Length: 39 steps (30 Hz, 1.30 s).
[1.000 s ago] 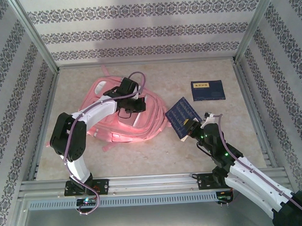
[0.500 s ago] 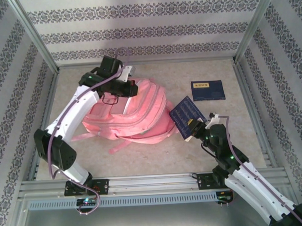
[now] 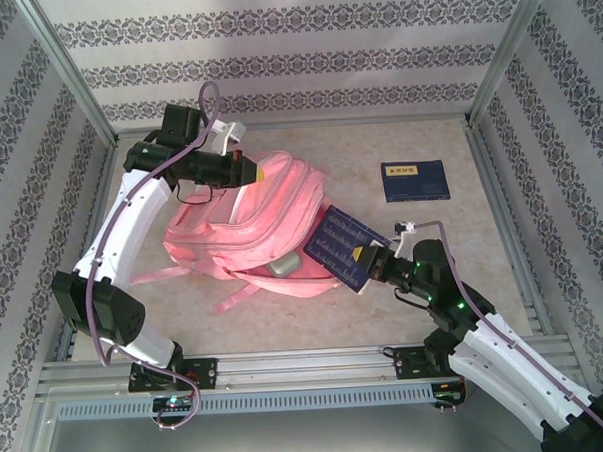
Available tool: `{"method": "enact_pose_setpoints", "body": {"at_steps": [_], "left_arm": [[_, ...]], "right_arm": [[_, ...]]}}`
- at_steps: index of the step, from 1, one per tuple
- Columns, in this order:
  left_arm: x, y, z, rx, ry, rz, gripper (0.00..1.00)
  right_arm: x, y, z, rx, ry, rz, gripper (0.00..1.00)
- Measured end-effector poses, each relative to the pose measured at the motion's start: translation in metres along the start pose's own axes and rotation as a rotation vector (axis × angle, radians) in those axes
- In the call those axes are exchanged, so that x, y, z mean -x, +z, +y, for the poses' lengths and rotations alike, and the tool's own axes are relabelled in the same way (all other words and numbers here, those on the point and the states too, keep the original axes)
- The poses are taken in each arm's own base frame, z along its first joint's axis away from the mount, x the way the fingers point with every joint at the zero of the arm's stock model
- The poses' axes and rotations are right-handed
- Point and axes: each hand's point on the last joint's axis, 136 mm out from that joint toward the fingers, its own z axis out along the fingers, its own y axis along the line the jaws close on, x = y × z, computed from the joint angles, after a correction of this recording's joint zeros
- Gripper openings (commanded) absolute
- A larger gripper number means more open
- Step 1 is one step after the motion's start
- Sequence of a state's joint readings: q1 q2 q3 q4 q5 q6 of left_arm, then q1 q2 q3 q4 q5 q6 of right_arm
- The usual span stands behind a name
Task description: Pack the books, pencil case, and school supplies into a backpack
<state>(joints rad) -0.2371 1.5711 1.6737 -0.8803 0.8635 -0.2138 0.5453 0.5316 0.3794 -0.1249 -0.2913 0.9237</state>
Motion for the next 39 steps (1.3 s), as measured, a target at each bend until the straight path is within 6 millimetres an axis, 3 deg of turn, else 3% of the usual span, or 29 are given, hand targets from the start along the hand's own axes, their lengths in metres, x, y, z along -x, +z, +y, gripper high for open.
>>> {"method": "enact_pose_setpoints", "body": {"at_steps": [6,9,15,20,30,36,39], "left_arm": [[-0.007,-0.001,-0.012,-0.082,0.019,-0.002,0.00],[-0.011,-0.006,-0.023,-0.125,0.033,-0.004,0.00],[-0.009,-0.010,-0.038,-0.198,0.060,-0.011,0.00],[-0.008,-0.012,-0.045,-0.239,0.064,-0.011,0.00],[-0.009,-0.002,-0.040,-0.280,0.052,-0.025,0.00],[-0.009,-0.005,-0.044,-0.299,0.072,-0.041,0.00],[-0.011,-0.005,-0.044,-0.301,0.074,-0.046,0.00]], "right_arm": [[0.004,-0.020,0.037,0.093,-0.008,0.024,0.00],[0.006,-0.020,0.053,0.152,0.044,0.049,0.00],[0.004,0.009,0.050,0.164,0.215,0.101,0.00],[-0.003,0.029,0.047,0.128,0.242,0.105,0.00],[0.000,0.088,0.017,-0.026,0.318,0.062,0.00],[0.024,0.114,0.030,-0.114,0.328,0.001,0.00],[0.032,0.129,0.024,-0.157,0.333,-0.031,0.06]]}}
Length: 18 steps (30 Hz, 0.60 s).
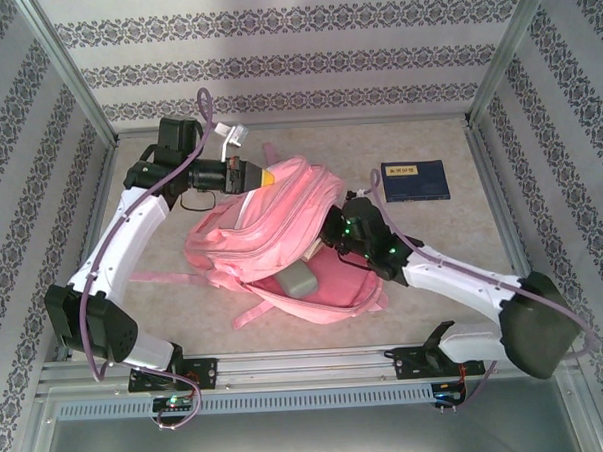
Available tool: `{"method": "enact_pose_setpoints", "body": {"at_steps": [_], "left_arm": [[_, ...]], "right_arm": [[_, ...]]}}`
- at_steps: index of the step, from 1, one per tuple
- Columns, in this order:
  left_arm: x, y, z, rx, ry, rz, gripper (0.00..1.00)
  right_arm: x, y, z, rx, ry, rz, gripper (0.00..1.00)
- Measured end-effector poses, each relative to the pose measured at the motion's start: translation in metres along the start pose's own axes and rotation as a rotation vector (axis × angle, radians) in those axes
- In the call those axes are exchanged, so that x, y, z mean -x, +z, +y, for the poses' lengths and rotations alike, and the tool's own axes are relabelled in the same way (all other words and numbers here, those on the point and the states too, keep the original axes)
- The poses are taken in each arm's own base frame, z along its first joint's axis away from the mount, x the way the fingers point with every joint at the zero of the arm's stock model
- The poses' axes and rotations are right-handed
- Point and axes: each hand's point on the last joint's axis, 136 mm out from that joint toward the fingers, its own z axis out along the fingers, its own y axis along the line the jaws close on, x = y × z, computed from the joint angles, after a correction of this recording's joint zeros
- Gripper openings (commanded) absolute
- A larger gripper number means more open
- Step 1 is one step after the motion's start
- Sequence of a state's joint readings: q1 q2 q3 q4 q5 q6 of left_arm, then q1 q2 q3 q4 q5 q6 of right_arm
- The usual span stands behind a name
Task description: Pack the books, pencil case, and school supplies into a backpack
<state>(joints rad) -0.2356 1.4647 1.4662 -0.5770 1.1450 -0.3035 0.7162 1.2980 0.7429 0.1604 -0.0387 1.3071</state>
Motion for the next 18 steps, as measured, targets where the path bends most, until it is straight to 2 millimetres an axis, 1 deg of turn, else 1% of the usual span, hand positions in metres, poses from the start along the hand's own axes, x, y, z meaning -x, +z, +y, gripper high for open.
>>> {"method": "enact_pose_setpoints", "body": {"at_steps": [2,3,4,6,8,10,13,17,18], "left_arm": [[0.000,0.000,0.000,-0.001,0.002,-0.003,0.00],[0.000,0.000,0.000,-0.002,0.005,-0.005,0.00],[0.001,0.000,0.000,-0.002,0.004,-0.006,0.00],[0.001,0.000,0.000,-0.002,0.006,-0.009,0.00],[0.002,0.000,0.001,0.003,0.005,-0.011,0.00],[0.002,0.000,0.002,0.011,0.004,-0.013,0.00],[0.003,0.000,0.003,0.017,0.005,-0.016,0.00],[0.004,-0.002,0.004,0.025,0.007,-0.022,0.00],[0.004,-0.003,0.004,0.029,0.008,-0.026,0.00]], "right_arm": [[0.001,0.015,-0.004,-0.035,0.001,0.002,0.08],[0.001,0.026,-0.005,-0.052,0.002,0.006,0.10],[0.001,0.036,-0.006,-0.063,0.002,0.011,0.14],[0.001,0.056,-0.007,-0.073,0.006,0.017,0.30],[-0.001,0.073,-0.006,-0.061,0.006,0.029,0.52],[-0.002,0.083,-0.005,-0.044,0.002,0.036,0.63],[0.000,0.082,0.002,-0.023,-0.029,0.030,0.76],[0.009,0.063,0.013,-0.018,-0.092,-0.014,0.87],[0.011,0.057,0.015,-0.020,-0.109,-0.026,0.88]]}}
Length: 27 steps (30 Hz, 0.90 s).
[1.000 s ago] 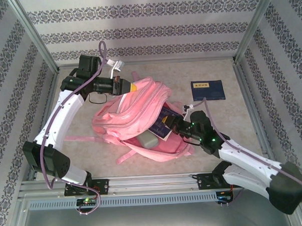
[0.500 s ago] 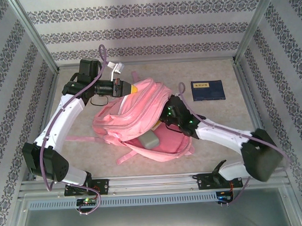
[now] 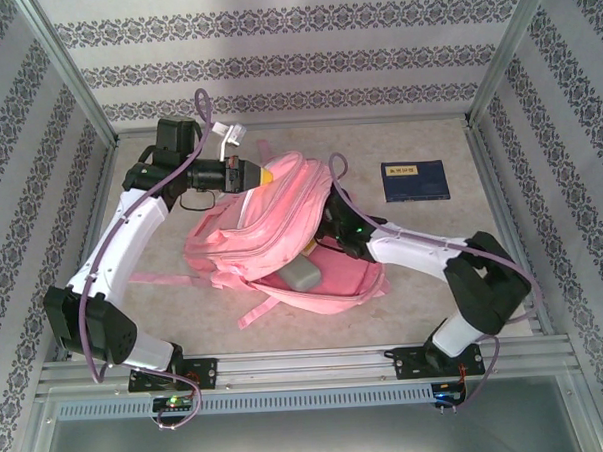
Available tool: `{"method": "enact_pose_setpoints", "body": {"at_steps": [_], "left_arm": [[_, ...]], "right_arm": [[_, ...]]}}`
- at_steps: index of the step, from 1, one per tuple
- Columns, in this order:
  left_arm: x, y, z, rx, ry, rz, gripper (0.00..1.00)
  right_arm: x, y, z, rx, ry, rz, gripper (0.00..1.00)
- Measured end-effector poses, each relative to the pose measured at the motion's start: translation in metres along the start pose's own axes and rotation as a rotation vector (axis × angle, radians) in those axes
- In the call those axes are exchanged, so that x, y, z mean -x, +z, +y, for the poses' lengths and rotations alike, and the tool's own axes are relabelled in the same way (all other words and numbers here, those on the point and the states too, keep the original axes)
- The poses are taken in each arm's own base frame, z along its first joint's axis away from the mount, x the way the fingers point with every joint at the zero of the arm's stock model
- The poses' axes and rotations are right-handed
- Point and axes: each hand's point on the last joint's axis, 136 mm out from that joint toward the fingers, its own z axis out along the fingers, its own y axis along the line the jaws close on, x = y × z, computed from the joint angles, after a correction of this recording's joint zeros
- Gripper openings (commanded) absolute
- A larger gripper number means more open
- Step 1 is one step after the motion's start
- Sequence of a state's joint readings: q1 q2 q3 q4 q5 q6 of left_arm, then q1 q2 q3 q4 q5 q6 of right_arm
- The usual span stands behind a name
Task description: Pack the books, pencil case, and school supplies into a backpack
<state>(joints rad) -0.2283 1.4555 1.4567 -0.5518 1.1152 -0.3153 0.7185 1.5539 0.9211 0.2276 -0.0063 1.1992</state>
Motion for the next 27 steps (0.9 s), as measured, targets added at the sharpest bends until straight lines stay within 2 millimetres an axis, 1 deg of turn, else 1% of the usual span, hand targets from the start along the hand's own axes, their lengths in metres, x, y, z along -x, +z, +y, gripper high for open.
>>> {"method": "enact_pose_setpoints", "body": {"at_steps": [6,10,12,14,16,18,20,22,24,27], "left_arm": [[0.003,-0.005,0.006,0.020,-0.009,-0.024,0.00],[0.002,-0.005,0.012,0.043,-0.036,-0.031,0.00],[0.003,-0.006,0.015,0.061,-0.046,-0.038,0.00],[0.004,-0.006,0.019,0.082,-0.061,-0.045,0.00],[0.004,-0.005,0.025,0.108,-0.072,-0.051,0.00],[0.003,-0.003,0.035,0.161,-0.075,-0.055,0.00],[0.001,0.002,0.046,0.234,-0.080,-0.043,0.00],[0.000,0.009,0.058,0.306,-0.074,-0.027,0.00],[-0.002,0.014,0.071,0.377,-0.075,-0.017,0.00],[-0.003,0.015,0.092,0.455,-0.088,-0.013,0.00]], "right_arm": [[0.011,-0.038,0.005,-0.008,-0.104,-0.049,0.89],[0.008,-0.066,0.005,0.016,-0.184,-0.059,0.86],[0.001,-0.084,-0.002,0.025,-0.224,-0.055,0.84],[-0.004,-0.106,-0.015,0.016,-0.264,-0.067,0.84],[-0.001,-0.128,-0.027,-0.007,-0.299,-0.105,0.83],[0.008,-0.149,-0.034,-0.029,-0.338,-0.162,0.82],[0.021,-0.169,-0.037,-0.053,-0.384,-0.237,0.82],[0.035,-0.179,-0.045,-0.109,-0.416,-0.295,0.82],[0.052,-0.183,-0.059,-0.208,-0.441,-0.334,0.82],[0.081,-0.178,-0.083,-0.379,-0.446,-0.360,0.82]]}}
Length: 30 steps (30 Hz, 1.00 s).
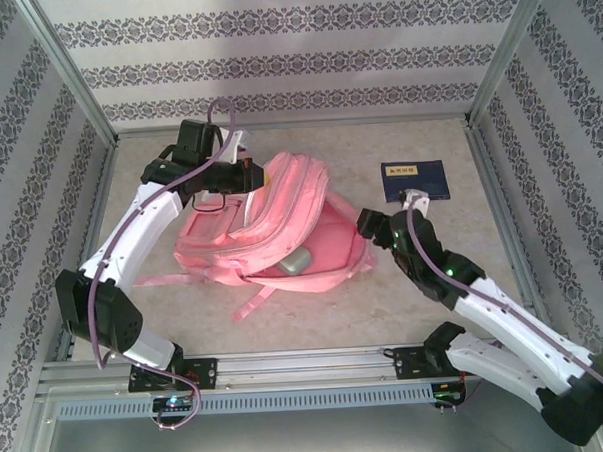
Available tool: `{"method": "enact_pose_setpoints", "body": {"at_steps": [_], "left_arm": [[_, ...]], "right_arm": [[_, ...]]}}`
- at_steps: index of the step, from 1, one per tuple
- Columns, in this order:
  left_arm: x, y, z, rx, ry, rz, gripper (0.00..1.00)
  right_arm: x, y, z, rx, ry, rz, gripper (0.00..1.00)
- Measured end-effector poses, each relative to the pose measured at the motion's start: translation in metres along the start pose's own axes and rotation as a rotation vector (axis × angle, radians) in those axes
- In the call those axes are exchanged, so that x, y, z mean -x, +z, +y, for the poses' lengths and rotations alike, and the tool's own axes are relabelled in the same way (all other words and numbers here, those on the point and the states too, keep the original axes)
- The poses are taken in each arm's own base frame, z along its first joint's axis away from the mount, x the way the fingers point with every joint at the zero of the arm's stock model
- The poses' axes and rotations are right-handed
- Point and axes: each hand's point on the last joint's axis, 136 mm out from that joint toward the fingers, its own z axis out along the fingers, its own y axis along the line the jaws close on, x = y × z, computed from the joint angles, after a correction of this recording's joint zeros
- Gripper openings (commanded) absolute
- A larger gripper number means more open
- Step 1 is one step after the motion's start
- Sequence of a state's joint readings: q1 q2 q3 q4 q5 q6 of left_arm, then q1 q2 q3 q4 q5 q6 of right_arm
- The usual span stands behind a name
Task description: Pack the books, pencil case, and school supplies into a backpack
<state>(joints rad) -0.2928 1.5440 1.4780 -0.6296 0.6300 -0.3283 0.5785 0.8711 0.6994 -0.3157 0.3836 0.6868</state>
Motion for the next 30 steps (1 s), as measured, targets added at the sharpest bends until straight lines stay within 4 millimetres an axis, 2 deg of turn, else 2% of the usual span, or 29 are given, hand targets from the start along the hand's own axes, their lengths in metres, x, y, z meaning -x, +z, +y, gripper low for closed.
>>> {"method": "enact_pose_setpoints", "body": {"at_steps": [2,6,10,14,18,20,24,28,30], "left_arm": [[-0.001,0.006,0.009,0.027,-0.008,0.003,0.00],[-0.013,0.020,0.024,0.042,-0.052,0.030,0.00],[-0.026,0.036,0.034,0.022,-0.119,0.072,0.00],[-0.033,0.043,0.038,0.009,-0.152,0.094,0.00],[-0.032,0.043,0.037,0.006,-0.160,0.091,0.00],[-0.032,0.044,0.038,0.007,-0.161,0.092,0.00],[-0.033,0.045,0.039,0.010,-0.164,0.095,0.01],[-0.033,0.045,0.040,0.010,-0.165,0.095,0.03],[-0.033,0.045,0.042,0.012,-0.170,0.095,0.08]], "right_arm": [[0.009,0.021,-0.017,-0.114,-0.016,0.028,0.83],[0.030,0.067,-0.037,-0.295,-0.028,0.099,0.78],[0.060,0.124,-0.041,-0.405,-0.007,0.158,0.71],[0.084,0.192,-0.045,-0.479,-0.004,0.214,0.69],[0.094,0.254,-0.050,-0.515,-0.018,0.277,0.70],[0.093,0.275,-0.055,-0.529,-0.019,0.309,0.70],[0.079,0.301,-0.070,-0.540,-0.003,0.392,0.70],[0.059,0.305,-0.087,-0.507,0.050,0.504,0.71],[0.051,0.307,-0.096,-0.475,0.098,0.548,0.72]]}}
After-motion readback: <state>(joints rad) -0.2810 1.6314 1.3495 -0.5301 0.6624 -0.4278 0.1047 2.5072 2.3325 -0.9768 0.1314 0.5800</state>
